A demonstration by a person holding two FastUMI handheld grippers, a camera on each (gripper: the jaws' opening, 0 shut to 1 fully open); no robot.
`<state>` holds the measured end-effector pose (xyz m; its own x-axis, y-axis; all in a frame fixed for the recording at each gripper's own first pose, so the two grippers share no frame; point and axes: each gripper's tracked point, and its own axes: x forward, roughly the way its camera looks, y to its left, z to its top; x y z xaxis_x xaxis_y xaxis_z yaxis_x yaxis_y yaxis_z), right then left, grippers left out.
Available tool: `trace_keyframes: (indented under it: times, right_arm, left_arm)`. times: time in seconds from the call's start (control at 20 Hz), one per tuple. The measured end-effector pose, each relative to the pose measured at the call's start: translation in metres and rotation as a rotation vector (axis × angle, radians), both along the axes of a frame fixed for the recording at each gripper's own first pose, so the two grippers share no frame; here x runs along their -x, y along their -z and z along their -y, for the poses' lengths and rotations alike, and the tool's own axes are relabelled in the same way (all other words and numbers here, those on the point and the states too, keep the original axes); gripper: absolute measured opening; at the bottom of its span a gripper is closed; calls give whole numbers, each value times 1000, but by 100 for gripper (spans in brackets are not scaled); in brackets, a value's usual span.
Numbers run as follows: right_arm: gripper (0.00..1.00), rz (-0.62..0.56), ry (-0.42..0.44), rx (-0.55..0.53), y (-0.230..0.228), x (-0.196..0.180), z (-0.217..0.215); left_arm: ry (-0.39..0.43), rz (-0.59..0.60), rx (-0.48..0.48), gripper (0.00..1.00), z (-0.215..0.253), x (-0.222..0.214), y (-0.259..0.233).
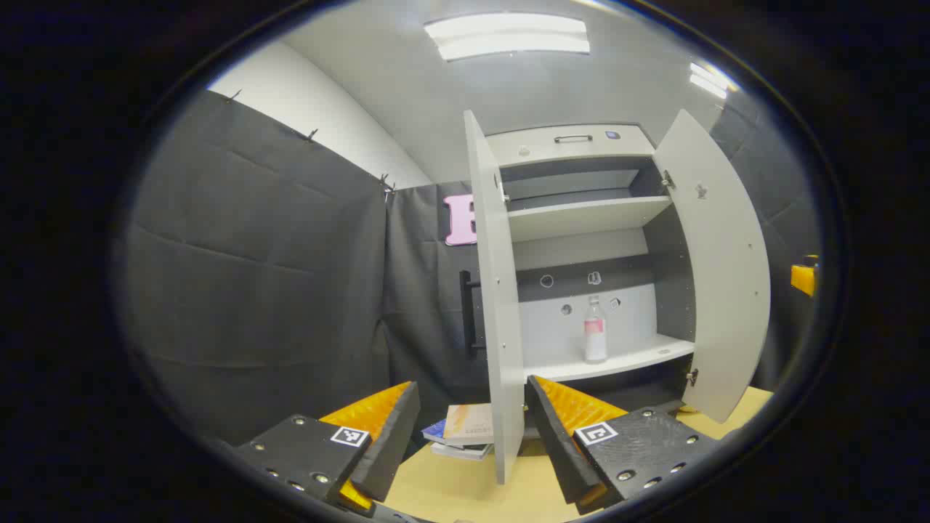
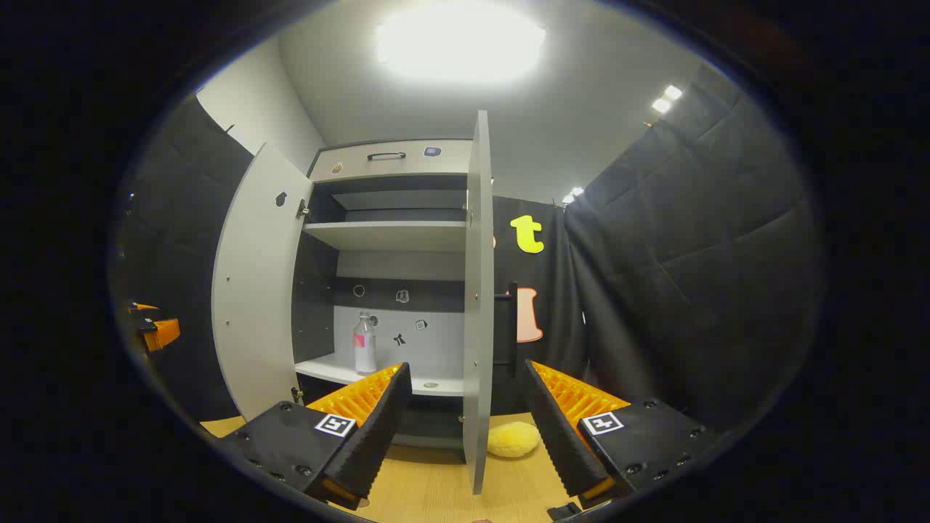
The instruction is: Grasp the bottle in the cabinet with the left hand and place it on the coaster, then close the right door with the right hand and the left door with the left hand.
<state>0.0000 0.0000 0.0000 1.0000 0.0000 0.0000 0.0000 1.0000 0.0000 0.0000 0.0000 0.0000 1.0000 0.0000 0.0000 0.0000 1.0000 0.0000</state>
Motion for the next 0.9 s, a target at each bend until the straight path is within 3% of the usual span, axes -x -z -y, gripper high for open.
trace_keyframes:
  times: [0.05,0.2,0.25,0.75,0.9]
  right_arm:
    - [97,-2,0,0,2,0,1]
    - [93,-2,4,1,1,-2,7]
    - [93,3,8,1,1,-3,9]
    - [93,17,9,4,0,-11,14]
    - [97,18,-6,20,1,-10,16]
  left_arm:
    - [-1,-1,0,94,2,-1,1]
    - [-4,-5,4,94,5,-1,2]
    - [-5,-4,3,87,5,-1,2]
    - [-5,8,-5,87,11,3,-4]
    - [6,10,3,89,22,1,-5]
